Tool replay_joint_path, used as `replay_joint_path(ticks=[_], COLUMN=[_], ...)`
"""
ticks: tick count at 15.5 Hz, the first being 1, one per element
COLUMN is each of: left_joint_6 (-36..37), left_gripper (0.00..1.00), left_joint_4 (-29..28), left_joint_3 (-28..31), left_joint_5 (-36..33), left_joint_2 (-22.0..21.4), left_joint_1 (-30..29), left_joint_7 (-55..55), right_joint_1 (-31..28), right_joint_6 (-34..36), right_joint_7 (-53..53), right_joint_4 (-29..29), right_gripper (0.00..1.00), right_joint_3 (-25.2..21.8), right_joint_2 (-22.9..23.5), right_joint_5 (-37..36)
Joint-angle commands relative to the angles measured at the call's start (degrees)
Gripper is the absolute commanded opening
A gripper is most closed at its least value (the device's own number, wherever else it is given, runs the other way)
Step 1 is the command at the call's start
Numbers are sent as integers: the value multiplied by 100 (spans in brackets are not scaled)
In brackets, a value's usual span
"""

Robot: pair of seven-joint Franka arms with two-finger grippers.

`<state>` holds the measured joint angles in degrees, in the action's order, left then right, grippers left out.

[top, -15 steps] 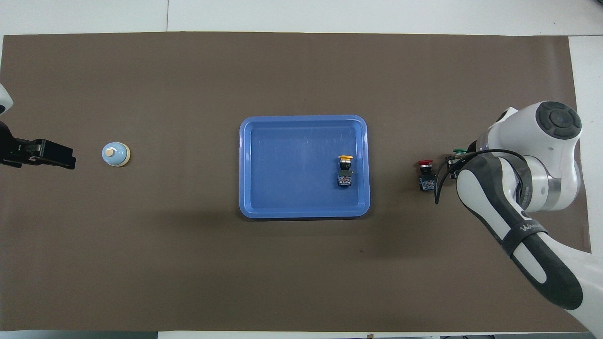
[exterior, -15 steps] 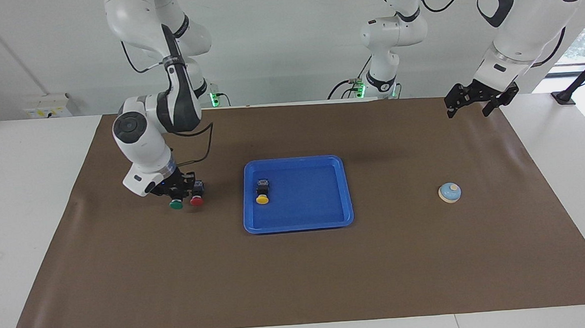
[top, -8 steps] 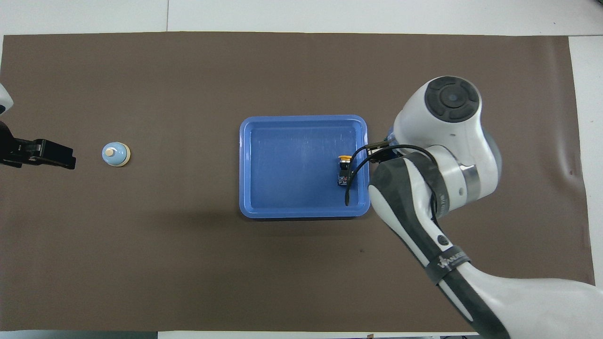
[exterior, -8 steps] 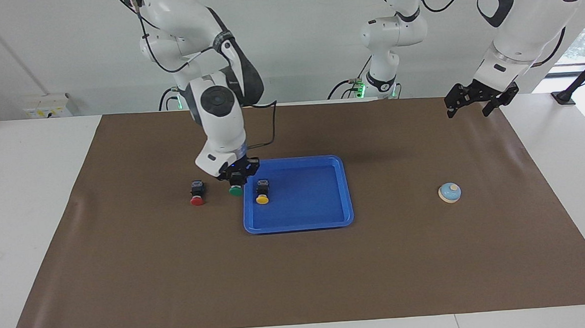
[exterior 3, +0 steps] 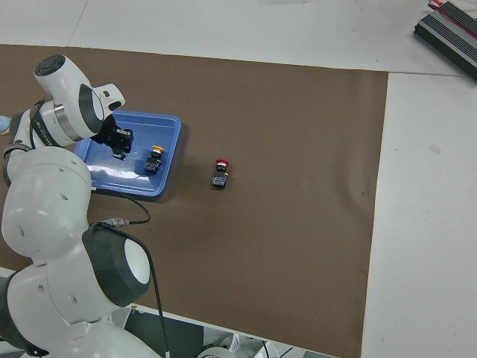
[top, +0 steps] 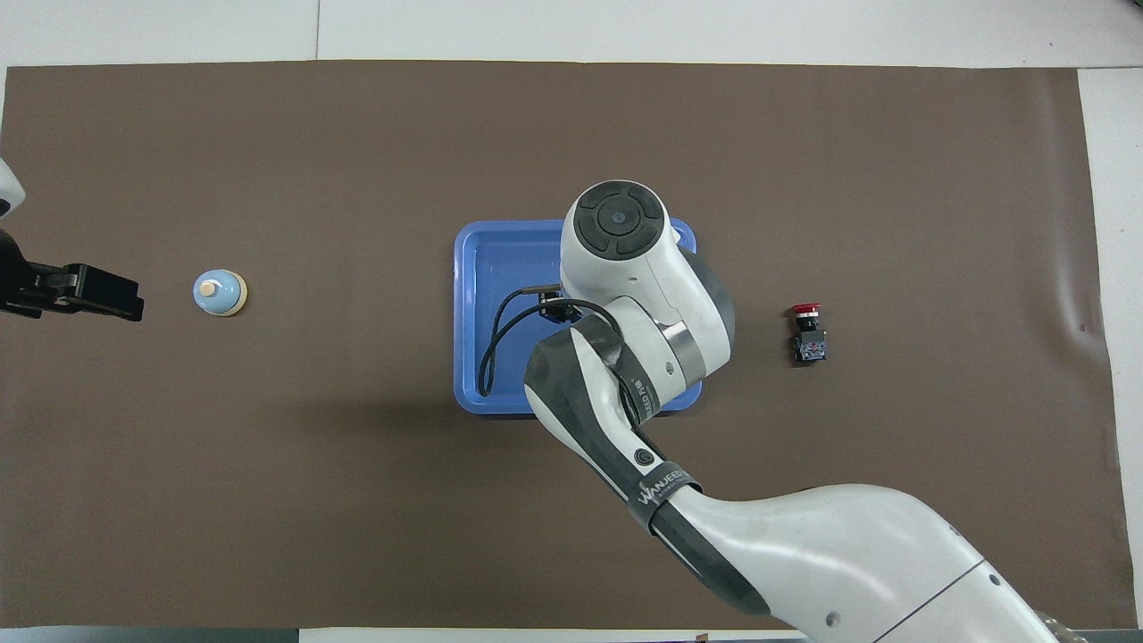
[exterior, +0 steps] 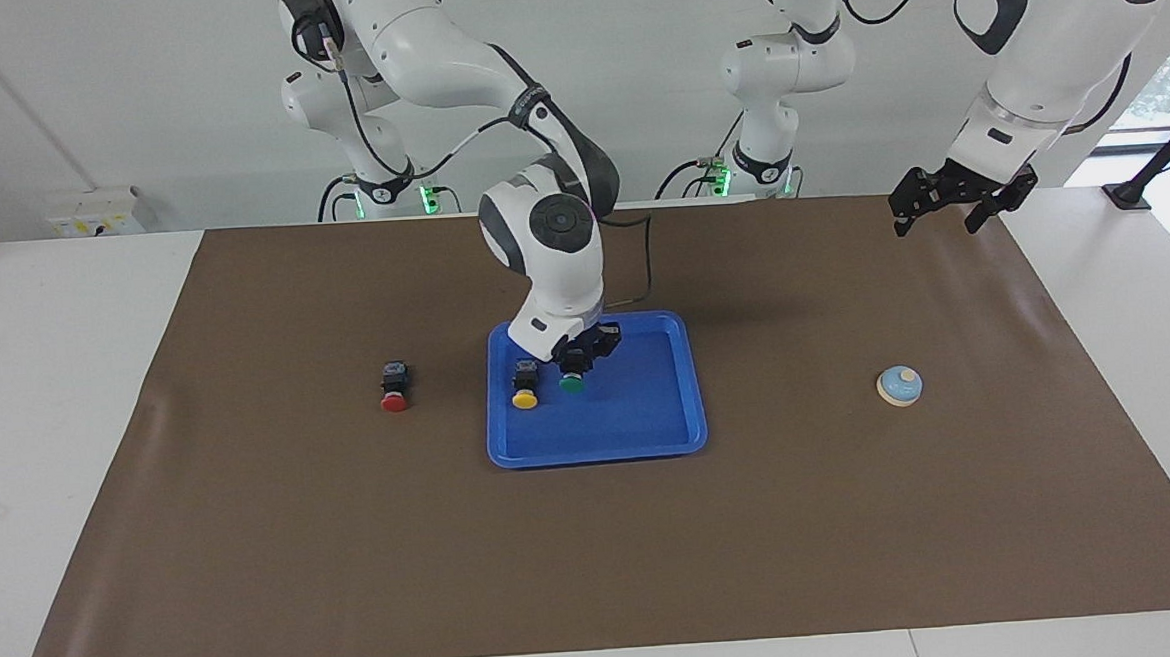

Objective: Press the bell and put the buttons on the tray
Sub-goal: 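Carry the green button into the tray beside the yellow one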

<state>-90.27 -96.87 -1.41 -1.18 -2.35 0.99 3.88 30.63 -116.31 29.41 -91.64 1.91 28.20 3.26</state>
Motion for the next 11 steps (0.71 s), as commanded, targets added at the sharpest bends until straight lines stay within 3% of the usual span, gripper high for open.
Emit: replay_joint_path(ticks=[1, 4, 5, 7, 11], left_joint_6=[-8, -17, -8, -17, -17], left_gripper=[100, 100, 100, 100, 100], left_joint_4=[-34, -34, -34, -34, -34], left_joint_3=[-9, -9, -9, -9, -9], left_joint_5=[-40, -40, -40, -40, -40], left_joint_2=[-90, -90, -90, -90, -90], left_joint_1=[-12, -12, -12, -12, -12], left_joint_7=[-54, -54, -54, -54, -54], right_joint_1=[-4, -4, 4, 13, -100], right_joint_6=[-243, -585, -673, -639, 176], right_joint_7=[56, 64, 91, 187, 109], right_joint_4=[-239, -626, -671, -628, -5], right_gripper=[0, 2, 26, 100, 100], right_joint_3=[-16, -16, -16, -16, -77], right_joint_2=[-7, -95, -104, -104, -121], right_joint_5=[78, 78, 87, 70, -27])
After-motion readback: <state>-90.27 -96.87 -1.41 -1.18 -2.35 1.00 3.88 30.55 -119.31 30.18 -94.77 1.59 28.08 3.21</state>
